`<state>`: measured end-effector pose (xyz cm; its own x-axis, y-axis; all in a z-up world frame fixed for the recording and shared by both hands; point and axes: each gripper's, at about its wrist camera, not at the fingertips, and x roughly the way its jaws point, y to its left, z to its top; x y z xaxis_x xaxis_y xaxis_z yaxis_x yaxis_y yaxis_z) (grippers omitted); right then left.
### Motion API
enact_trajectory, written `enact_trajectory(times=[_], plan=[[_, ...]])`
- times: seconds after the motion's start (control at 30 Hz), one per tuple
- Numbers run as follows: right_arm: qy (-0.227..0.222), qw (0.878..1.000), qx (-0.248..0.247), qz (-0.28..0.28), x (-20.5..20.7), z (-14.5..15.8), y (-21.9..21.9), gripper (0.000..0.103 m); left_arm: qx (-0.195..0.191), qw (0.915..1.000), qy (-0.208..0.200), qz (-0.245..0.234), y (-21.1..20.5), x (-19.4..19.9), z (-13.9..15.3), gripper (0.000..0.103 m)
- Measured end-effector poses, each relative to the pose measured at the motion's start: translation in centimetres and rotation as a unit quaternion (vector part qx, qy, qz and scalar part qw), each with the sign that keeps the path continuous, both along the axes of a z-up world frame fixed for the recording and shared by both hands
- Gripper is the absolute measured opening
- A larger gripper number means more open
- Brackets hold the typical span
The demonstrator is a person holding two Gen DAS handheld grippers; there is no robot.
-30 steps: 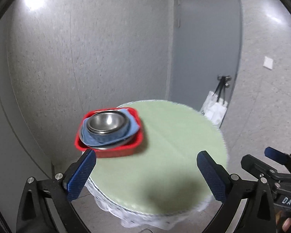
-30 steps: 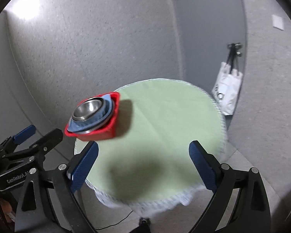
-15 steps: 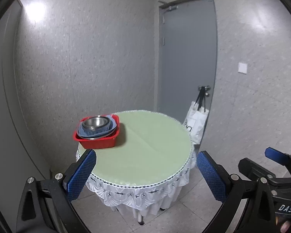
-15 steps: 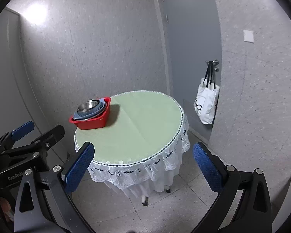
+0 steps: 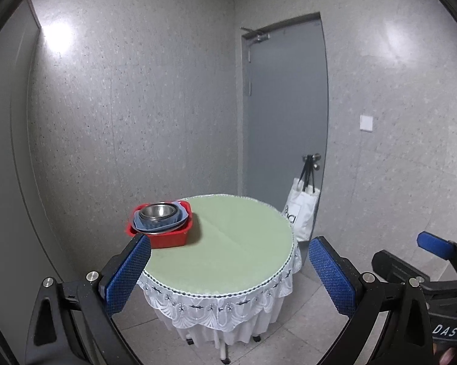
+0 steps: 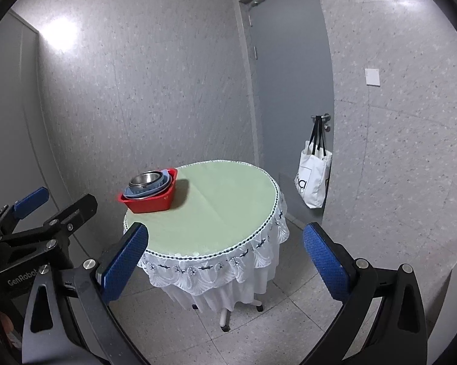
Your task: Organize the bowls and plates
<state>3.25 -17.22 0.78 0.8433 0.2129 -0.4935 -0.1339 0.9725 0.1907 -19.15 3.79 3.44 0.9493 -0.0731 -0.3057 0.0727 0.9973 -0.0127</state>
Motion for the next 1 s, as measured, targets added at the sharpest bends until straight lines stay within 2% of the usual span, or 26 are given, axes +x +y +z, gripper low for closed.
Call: enact_trajectory(times=[0.6, 1.0], plan=[[-0.029, 0.999, -0.029, -0.030, -4.2, 2.1, 1.2, 0.103, -0.010, 0.9995, -0.025, -0.018, 3.3, -5.8, -0.5, 0.102], [-0.027, 0.999, -0.028, -0.028, -5.8, 2.1, 0.4, 0.103, 0.001, 0.9996, -0.024, -0.018, 3.6, -7.2, -0.1, 0.102]])
